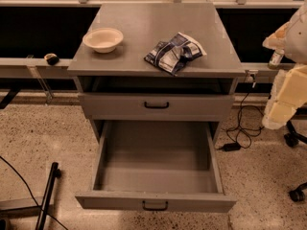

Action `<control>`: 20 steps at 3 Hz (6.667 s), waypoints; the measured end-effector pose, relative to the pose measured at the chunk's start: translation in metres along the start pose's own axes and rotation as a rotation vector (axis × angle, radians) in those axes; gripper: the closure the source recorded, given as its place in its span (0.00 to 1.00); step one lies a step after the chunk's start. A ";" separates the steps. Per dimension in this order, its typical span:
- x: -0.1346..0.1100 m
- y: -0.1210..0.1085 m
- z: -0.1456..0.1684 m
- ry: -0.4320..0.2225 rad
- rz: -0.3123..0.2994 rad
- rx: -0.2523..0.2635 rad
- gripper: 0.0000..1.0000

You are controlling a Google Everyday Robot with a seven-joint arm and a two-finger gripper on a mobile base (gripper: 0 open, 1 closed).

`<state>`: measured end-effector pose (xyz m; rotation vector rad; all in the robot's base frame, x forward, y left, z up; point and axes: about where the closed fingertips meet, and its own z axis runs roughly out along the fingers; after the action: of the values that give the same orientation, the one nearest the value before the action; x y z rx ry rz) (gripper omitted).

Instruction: Close middle drawer

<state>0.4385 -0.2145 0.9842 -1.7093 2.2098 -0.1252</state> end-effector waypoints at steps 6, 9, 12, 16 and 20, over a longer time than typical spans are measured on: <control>-0.026 0.145 0.172 -0.039 -0.229 -0.177 0.00; -0.037 0.166 0.276 -0.098 -0.311 -0.409 0.00; -0.014 0.230 0.411 -0.321 -0.251 -0.443 0.00; 0.043 0.240 0.499 -0.433 -0.167 -0.361 0.89; 0.045 0.239 0.547 -0.419 -0.095 -0.231 1.00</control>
Offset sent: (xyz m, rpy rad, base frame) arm 0.0043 0.0053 -0.0306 -0.0252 0.0505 0.0291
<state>0.3836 -0.1167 0.3963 -1.7624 1.8895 0.4427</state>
